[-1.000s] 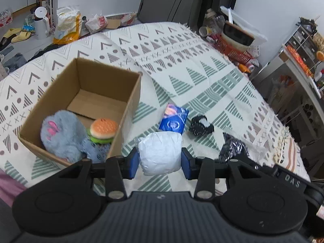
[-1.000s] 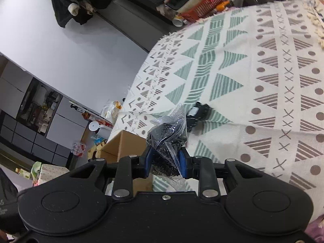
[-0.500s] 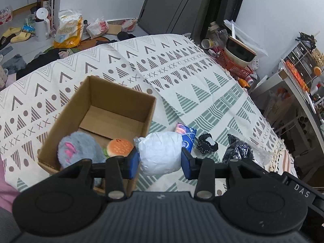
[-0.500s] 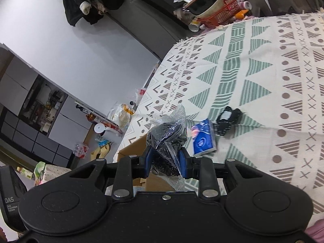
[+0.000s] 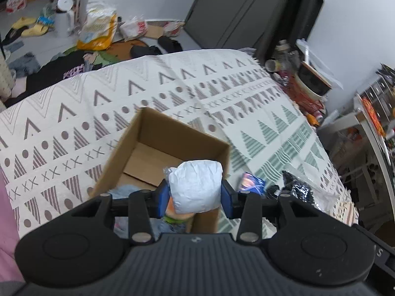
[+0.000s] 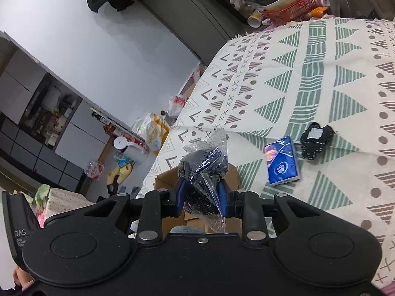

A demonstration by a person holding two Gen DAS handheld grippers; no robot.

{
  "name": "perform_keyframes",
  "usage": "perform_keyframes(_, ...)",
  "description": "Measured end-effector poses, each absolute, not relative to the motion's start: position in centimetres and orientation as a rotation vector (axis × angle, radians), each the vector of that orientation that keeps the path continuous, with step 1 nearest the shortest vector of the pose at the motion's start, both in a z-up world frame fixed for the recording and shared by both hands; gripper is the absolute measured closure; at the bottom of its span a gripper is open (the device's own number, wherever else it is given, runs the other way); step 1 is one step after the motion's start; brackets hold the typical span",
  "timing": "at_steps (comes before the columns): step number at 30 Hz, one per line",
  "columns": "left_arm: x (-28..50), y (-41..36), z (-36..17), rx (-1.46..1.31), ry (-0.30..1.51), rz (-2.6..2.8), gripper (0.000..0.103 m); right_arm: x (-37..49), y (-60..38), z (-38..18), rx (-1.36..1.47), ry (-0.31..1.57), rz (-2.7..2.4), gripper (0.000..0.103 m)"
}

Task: Organize soft objects
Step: 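Carry the white cloth and black bag over the box with both tools, then open both tools to drop the white cloth and black bag into the box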

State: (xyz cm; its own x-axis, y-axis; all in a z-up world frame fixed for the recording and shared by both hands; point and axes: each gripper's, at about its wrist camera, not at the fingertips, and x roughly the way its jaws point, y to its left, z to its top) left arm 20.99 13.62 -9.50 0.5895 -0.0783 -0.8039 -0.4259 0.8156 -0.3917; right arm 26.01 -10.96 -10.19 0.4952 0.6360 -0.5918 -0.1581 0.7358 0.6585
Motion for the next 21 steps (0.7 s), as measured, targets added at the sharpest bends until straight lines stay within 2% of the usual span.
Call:
perform_keyframes(19, 24.0, 19.3, -14.6, -0.682, 1.041, 0.27, 0.06, 27.9, -3.9, -11.5, 0.489, 1.021, 0.51, 0.075)
perform_keyframes(21, 24.2, 19.6, -14.9, -0.688, 1.048, 0.274, 0.056, 27.9, -3.5, -11.6, 0.48, 1.029, 0.507, 0.075)
